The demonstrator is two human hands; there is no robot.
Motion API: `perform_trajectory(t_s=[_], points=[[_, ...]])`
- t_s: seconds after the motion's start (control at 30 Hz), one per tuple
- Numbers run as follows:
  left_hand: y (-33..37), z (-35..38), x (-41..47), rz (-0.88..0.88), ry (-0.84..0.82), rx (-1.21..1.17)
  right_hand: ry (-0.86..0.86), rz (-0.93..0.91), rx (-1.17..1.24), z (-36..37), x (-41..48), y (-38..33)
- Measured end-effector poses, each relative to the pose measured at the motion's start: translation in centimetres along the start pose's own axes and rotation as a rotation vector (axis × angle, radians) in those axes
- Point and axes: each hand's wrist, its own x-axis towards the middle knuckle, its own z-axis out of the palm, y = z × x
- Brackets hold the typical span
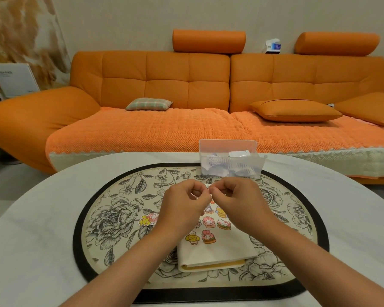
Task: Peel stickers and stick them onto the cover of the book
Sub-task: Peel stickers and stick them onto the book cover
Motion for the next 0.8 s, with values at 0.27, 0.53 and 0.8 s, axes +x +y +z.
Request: perform_trajectory(t_s=[0.27, 0.53, 0.8], points=[[-0.1, -0.4, 0.5, 0.030, -0.079, -0.047, -0.095, 0.179, 0.324, -0.6, 0.1, -0.8], [0.0, -1.1, 1.2, 0.048, -0.185, -0.128, -0.107, 0.247, 0.471, -0.9, 0.4, -0.9], [0.2, -1.7, 1.2, -0.017, -0.201, -0.201, -0.008, 0.186, 0.333, -0.6, 0.6, -1.6]])
